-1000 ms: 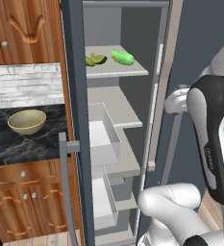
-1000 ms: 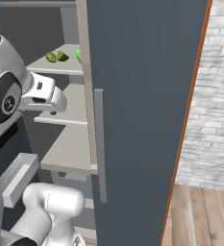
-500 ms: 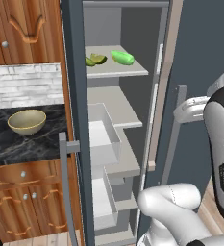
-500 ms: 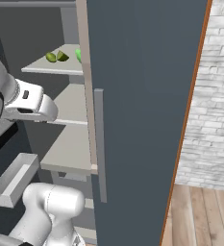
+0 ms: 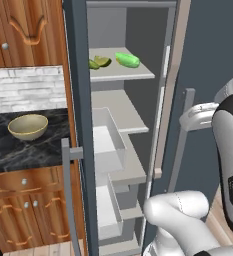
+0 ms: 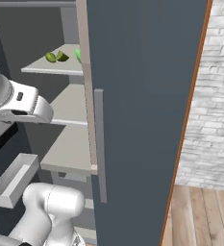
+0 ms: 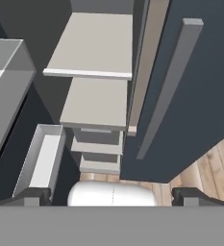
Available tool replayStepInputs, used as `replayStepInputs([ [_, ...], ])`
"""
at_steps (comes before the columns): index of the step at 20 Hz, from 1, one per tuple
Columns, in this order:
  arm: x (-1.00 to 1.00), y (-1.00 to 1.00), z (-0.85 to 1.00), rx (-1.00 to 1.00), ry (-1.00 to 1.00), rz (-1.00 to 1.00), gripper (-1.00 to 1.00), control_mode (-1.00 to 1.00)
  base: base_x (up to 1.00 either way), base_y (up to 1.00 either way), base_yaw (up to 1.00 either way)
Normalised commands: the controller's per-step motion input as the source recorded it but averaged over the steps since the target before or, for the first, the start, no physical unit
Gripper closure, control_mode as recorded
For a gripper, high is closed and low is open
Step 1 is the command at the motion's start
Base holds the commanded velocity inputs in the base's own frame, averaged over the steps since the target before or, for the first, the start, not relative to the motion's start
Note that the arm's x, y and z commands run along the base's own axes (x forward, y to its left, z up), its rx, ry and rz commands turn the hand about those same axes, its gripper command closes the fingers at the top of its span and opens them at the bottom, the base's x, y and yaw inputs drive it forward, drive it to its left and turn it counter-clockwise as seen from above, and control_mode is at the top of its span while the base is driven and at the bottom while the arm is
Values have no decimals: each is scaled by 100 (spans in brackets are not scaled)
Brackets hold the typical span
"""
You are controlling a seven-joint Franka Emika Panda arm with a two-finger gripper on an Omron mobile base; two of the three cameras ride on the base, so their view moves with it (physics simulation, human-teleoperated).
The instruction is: Take the mango, corn, and lemon wedge from the freezer and place them in the bowl on the counter.
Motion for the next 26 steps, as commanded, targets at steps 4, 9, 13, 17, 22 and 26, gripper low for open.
replayStepInputs([
  [4, 0, 0, 0, 0, 0, 0, -100, 100, 47, 8, 0],
  [9, 0, 0, 0, 0, 0, 0, -100, 100, 47, 16, 0],
  [13, 0, 0, 0, 0, 0, 0, -100, 100, 30, 23, 0],
  [17, 0, 0, 0, 0, 0, 0, -100, 100, 27, 37, 0],
  [22, 0, 0, 0, 0, 0, 0, -100, 100, 35, 25, 0],
  [26, 0, 0, 0, 0, 0, 0, -100, 100, 46, 22, 0],
])
